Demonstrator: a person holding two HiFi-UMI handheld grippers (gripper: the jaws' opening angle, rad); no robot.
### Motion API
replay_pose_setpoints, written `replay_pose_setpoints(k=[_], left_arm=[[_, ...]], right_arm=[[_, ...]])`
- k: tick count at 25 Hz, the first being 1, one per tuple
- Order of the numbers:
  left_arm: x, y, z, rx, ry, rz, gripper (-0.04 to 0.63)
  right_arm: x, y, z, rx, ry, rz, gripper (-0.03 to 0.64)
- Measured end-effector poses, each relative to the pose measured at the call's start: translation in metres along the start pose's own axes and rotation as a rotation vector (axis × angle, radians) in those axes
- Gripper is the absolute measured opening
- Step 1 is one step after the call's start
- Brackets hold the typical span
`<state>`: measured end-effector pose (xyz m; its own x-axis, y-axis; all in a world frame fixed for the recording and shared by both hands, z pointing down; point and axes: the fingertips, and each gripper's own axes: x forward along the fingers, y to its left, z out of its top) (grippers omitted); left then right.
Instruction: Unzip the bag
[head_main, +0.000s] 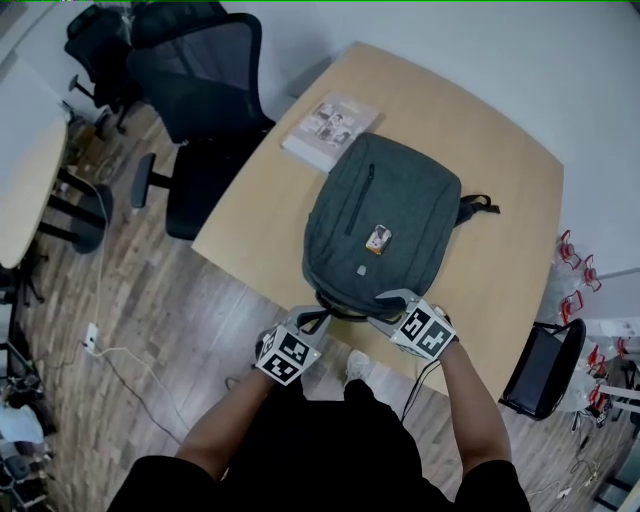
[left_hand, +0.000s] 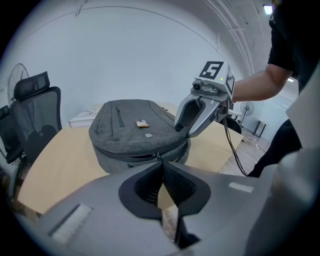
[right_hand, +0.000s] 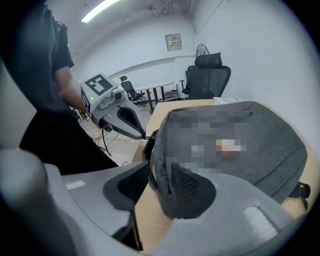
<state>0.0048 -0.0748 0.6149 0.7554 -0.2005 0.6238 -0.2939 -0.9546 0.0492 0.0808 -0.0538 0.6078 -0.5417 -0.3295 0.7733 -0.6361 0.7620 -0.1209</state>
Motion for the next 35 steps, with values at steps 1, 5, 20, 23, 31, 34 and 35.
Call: replay_pose_setpoints(k=[1, 5, 20, 23, 31, 34, 35], left_arm=[[0.001, -0.001, 0.0, -0.008, 0.0, 0.011, 0.025], [0.002, -0.003, 0.002, -0.035, -0.001, 0.059, 0.023], [0.008, 0.007, -0.01, -0.122, 0.003, 0.279, 0.028], [0.012, 0.008, -0.011, -0.111, 0.016, 0.318, 0.031], [0.019, 0.013, -0.011, -0.102, 0.054, 0.329, 0.054], [0.018, 0.008, -0.008, -0.074, 0.036, 0.313, 0.049], [0.019, 0.006, -0.007, -0.058, 0.033, 0.312, 0.034]], right_arm=[[0.001, -0.001, 0.001, -0.006, 0.003, 0.011, 0.144], [0.009, 0.0, 0.004, -0.069, 0.057, 0.044, 0.047], [0.014, 0.0, 0.008, -0.096, 0.038, 0.042, 0.025], [0.012, 0.002, 0.008, -0.099, 0.041, 0.045, 0.025], [0.012, 0.002, 0.006, -0.092, 0.052, 0.062, 0.026], [0.014, 0.001, 0.004, -0.094, 0.05, 0.058, 0.026], [0.015, 0.0, 0.003, -0.095, 0.048, 0.054, 0.026]])
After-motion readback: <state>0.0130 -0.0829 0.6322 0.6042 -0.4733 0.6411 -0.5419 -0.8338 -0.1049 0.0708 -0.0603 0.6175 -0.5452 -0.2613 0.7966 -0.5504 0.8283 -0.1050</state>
